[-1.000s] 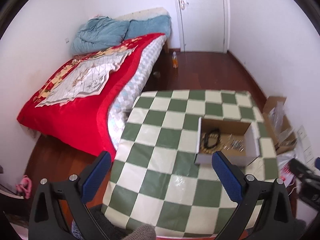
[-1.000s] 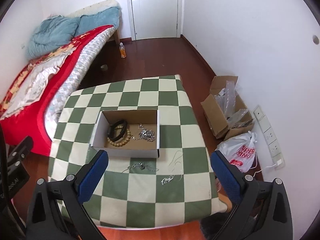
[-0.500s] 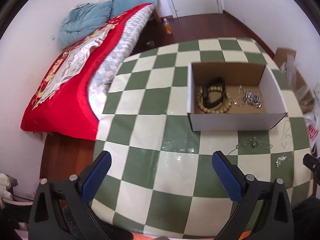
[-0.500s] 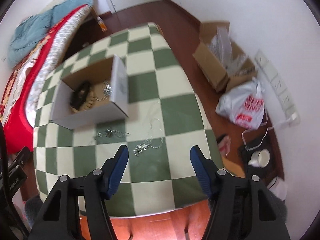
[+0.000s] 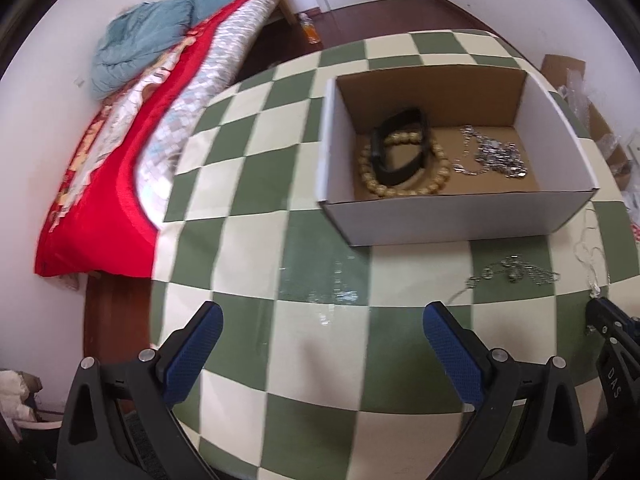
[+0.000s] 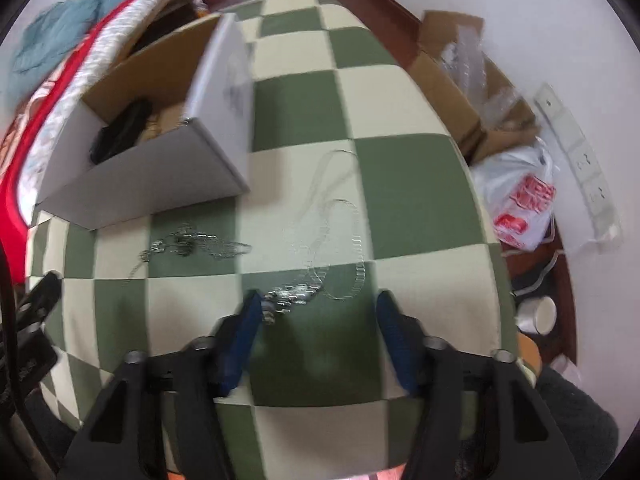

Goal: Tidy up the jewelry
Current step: 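Grasp the flower-pendant necklace with right tool while left tool grasps the silver chain bracelet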

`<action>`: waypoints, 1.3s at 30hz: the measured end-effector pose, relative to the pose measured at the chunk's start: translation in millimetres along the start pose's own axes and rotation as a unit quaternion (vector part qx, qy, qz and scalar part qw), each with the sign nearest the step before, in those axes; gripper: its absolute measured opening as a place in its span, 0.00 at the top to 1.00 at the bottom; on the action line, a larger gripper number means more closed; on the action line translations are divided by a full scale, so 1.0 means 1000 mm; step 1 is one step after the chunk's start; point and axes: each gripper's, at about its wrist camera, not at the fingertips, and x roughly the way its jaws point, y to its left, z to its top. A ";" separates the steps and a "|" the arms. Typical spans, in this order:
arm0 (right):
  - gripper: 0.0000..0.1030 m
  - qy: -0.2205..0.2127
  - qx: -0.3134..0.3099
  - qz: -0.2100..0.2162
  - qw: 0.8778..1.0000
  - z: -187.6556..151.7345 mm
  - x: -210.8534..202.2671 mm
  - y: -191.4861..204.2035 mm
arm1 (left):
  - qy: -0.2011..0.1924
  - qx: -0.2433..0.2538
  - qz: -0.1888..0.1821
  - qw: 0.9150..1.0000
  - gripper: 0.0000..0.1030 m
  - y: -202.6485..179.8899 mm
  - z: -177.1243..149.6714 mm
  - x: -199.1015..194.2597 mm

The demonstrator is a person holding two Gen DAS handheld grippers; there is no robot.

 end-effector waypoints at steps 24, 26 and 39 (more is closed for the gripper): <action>0.95 0.030 0.079 0.063 0.994 -0.009 -0.008 -0.068 | 0.073 -0.004 -0.142 0.987 0.37 -0.097 0.023 0.026; 0.95 0.032 0.074 0.062 0.995 -0.008 -0.006 -0.069 | 0.071 -0.006 -0.149 0.986 0.57 -0.100 0.024 0.027; 0.94 0.033 0.071 0.059 0.995 -0.004 -0.004 -0.068 | 0.069 -0.006 -0.138 0.988 0.91 -0.082 0.005 0.024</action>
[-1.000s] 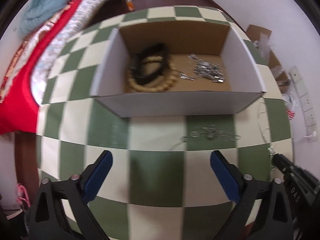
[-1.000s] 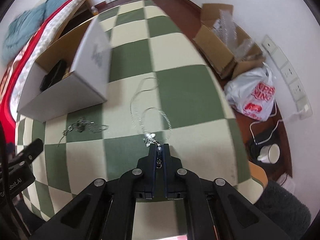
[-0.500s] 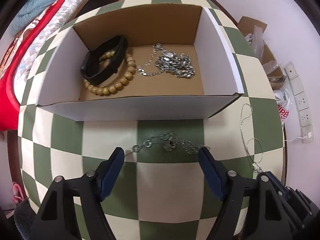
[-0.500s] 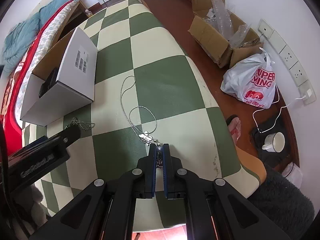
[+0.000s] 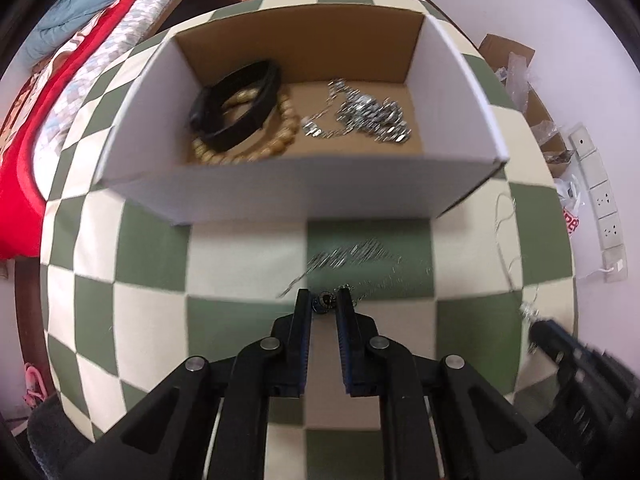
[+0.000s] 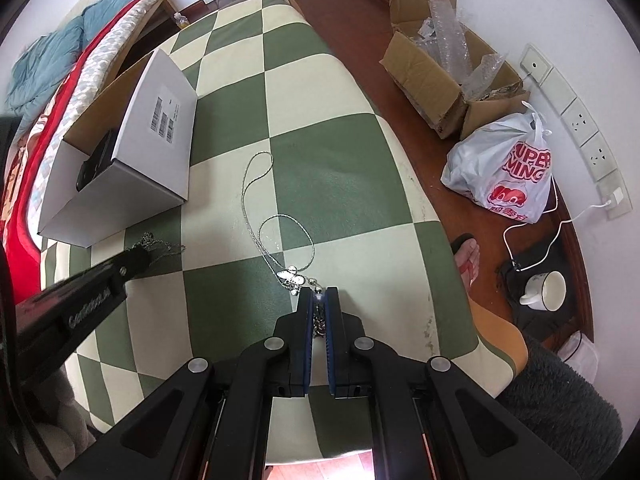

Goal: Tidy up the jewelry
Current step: 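Grasp the flower-pendant necklace with right tool while left tool grasps the silver chain bracelet, then lift both chains and carry them toward the white box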

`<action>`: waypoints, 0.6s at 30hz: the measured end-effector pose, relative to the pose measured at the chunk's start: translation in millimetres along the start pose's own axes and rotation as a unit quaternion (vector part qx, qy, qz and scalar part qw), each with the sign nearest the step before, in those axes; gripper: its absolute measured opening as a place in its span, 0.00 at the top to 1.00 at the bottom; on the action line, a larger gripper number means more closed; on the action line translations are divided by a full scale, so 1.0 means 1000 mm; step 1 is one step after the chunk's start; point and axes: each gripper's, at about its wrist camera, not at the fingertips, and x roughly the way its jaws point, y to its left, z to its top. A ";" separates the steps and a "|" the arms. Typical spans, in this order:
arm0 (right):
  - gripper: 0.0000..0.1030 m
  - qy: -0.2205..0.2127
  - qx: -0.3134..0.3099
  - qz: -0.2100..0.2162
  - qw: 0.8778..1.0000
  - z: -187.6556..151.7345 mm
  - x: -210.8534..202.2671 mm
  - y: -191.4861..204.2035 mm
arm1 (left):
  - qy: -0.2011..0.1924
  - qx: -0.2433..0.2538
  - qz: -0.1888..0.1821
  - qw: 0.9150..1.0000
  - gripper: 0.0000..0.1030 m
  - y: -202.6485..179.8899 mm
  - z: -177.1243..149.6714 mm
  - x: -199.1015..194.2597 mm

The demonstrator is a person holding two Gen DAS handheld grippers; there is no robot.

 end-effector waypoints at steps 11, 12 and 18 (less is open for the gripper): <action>0.95 0.016 -0.016 0.027 0.999 -0.022 -0.001 0.011 | 0.007 -0.014 0.022 1.000 0.91 0.051 -0.053 -0.018; 0.95 0.022 -0.012 0.039 0.999 -0.025 -0.001 0.009 | 0.007 -0.017 0.022 1.000 0.91 0.056 -0.056 -0.020; 0.82 0.032 0.099 0.139 0.985 -0.025 -0.009 -0.034 | 0.003 -0.032 0.016 0.999 0.91 0.070 -0.060 -0.026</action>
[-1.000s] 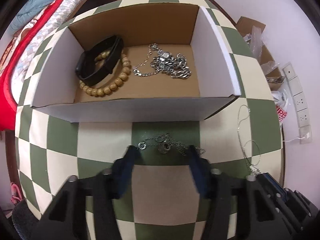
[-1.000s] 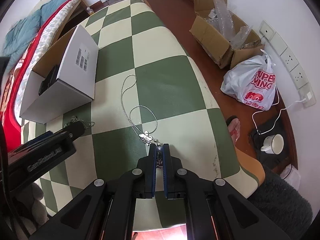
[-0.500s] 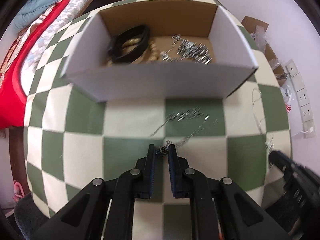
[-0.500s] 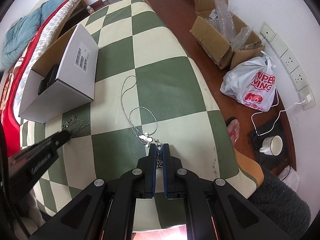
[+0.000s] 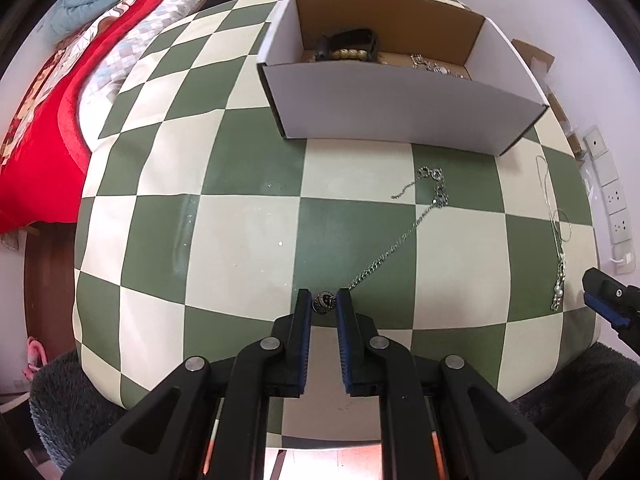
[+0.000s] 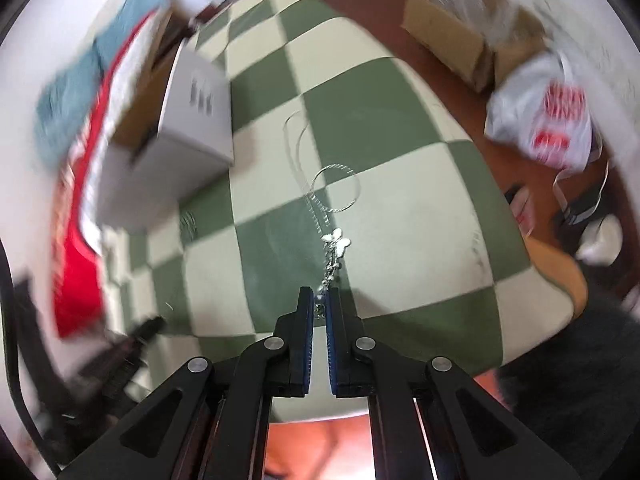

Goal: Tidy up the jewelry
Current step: 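Lift both chains and carry them toward the white box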

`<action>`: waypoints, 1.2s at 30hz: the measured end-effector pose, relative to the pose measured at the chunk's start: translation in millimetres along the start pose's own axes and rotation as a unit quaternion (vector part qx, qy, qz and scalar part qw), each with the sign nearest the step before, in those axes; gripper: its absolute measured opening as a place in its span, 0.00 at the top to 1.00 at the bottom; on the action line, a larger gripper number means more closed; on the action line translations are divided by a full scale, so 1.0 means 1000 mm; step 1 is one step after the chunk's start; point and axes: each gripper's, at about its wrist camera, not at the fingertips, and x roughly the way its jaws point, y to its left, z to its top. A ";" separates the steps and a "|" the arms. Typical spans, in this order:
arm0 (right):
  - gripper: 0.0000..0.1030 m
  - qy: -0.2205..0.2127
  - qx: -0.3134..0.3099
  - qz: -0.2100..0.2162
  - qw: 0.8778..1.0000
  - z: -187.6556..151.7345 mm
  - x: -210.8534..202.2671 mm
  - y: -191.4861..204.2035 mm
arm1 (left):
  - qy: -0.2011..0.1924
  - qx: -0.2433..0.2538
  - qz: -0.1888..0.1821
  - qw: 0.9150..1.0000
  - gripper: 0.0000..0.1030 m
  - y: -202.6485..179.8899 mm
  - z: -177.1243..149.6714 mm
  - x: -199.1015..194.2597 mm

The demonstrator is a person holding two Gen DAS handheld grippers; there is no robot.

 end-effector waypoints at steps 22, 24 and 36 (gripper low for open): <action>0.94 -0.012 -0.165 -0.184 0.969 -0.011 0.027 0.067 | -0.004 0.002 -0.009 1.000 0.91 -0.004 0.001 -0.007; 0.95 -0.011 -0.158 -0.173 0.972 -0.012 0.026 0.067 | -0.006 0.004 -0.015 1.000 0.91 -0.004 0.001 -0.012; 0.95 -0.062 -0.118 -0.066 0.989 -0.006 -0.052 0.074 | -0.078 0.009 -0.058 0.995 0.91 0.006 0.024 -0.101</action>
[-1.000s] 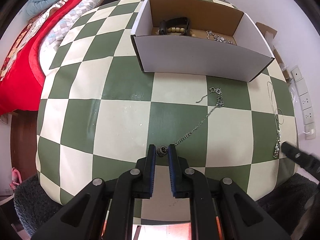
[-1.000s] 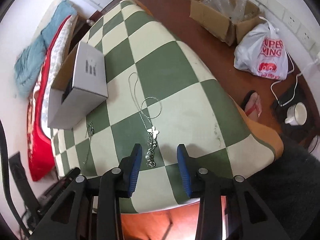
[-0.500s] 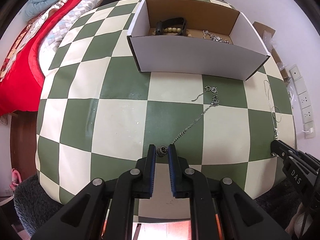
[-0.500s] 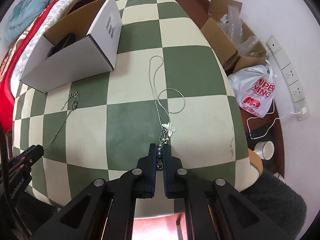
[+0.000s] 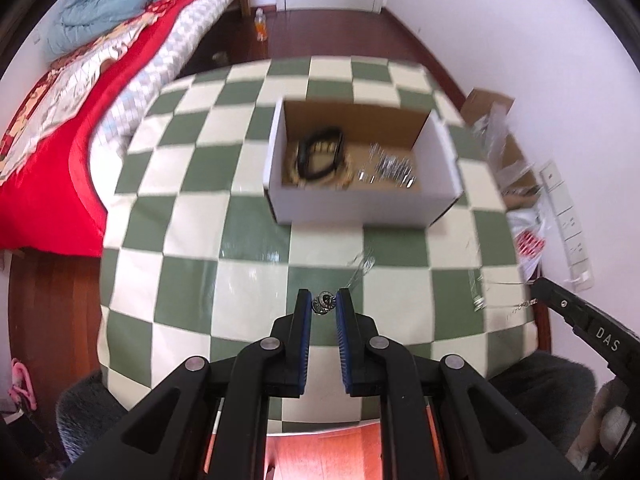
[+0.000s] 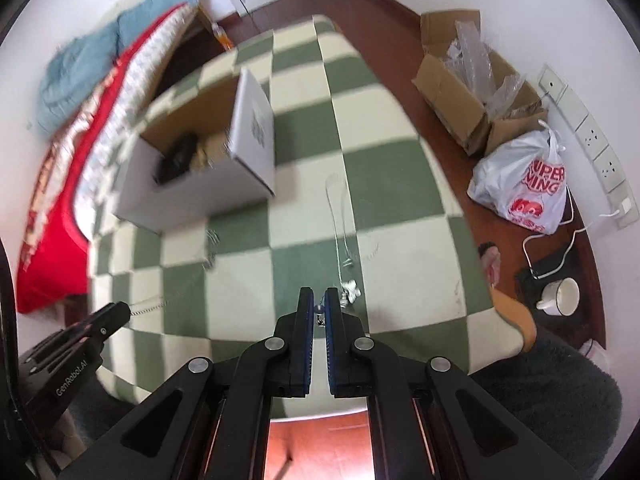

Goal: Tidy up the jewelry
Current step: 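Lift both chains and carry them toward the white box, then lower both chains into the box and open both tools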

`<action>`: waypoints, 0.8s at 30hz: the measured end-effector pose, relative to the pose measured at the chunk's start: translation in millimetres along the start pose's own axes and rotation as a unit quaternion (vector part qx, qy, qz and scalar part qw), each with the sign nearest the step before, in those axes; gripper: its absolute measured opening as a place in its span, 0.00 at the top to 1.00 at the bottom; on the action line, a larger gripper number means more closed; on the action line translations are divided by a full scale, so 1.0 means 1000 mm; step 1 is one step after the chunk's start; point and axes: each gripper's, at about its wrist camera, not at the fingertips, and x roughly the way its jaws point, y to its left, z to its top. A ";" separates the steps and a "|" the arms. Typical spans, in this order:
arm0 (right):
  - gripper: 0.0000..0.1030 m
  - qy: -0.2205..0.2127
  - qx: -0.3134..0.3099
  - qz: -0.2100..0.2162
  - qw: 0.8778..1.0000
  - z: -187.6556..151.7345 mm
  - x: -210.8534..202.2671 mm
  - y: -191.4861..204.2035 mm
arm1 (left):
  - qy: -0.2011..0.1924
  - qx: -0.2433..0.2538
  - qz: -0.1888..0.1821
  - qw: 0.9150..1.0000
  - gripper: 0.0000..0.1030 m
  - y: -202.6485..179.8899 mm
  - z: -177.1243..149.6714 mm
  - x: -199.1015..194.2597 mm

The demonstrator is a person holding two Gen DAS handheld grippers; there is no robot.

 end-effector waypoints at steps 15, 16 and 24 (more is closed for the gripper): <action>0.95 -0.074 -0.031 0.064 0.995 0.044 -0.097 0.037 | -0.065 0.002 -0.041 0.997 0.91 0.000 0.056 -0.080; 0.95 -0.079 -0.036 0.069 0.994 0.047 -0.104 0.042 | -0.070 0.002 -0.045 0.997 0.91 0.000 0.061 -0.086; 0.95 -0.134 -0.082 0.093 0.983 0.078 -0.158 0.088 | -0.103 0.006 -0.059 0.993 0.91 0.005 0.115 -0.116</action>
